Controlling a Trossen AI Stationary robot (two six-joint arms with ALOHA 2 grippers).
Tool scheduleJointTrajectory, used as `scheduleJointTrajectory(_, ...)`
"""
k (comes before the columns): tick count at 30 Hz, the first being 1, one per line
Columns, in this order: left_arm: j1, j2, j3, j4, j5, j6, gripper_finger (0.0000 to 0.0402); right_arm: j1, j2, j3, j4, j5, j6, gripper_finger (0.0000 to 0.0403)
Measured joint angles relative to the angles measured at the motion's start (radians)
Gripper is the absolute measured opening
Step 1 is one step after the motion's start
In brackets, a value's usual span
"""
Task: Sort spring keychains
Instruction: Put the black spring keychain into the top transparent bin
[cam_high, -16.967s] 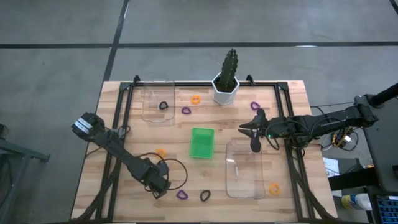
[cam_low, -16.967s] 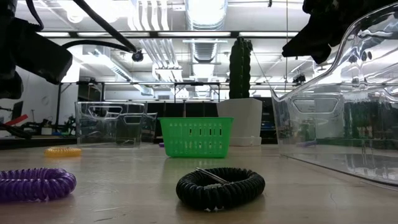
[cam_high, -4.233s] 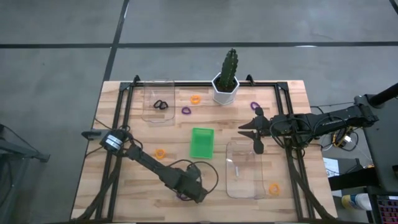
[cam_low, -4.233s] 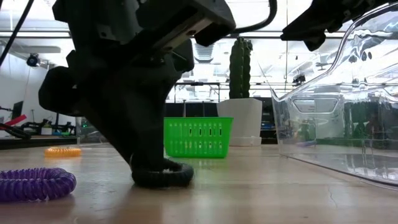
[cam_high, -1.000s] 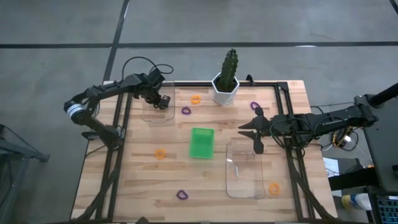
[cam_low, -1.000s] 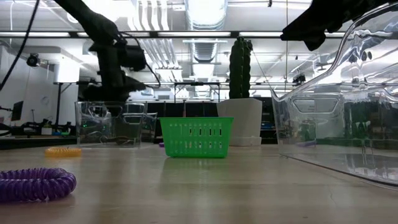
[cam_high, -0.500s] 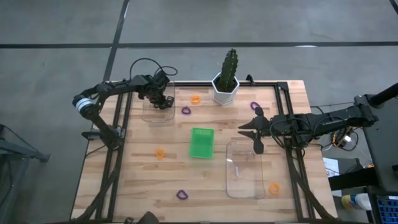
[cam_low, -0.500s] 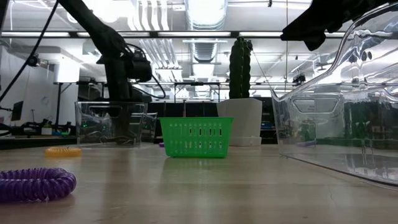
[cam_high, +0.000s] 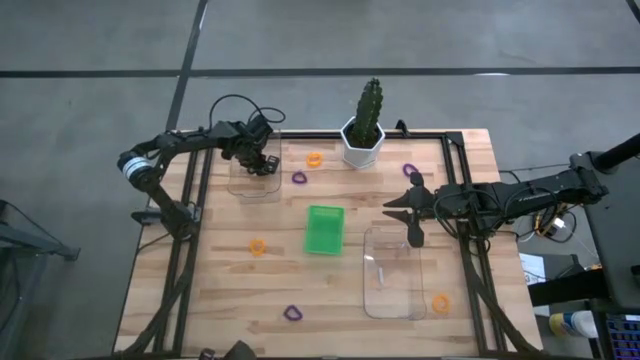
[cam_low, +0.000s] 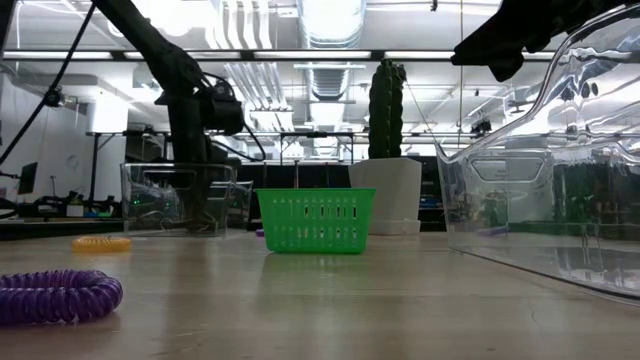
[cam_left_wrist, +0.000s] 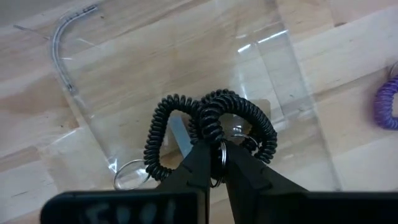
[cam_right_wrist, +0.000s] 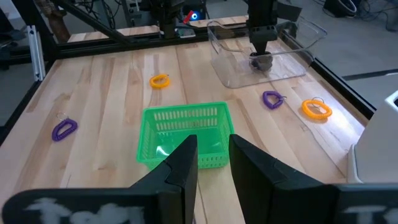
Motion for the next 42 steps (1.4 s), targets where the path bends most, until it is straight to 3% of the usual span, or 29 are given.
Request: scheduleJointTrajectory(42,0.0,-0.001,0.002,0.0,-0.006,0.046,0.0033,0.0,0.0,0.0,0.0,0.0,0.026,0.0086)
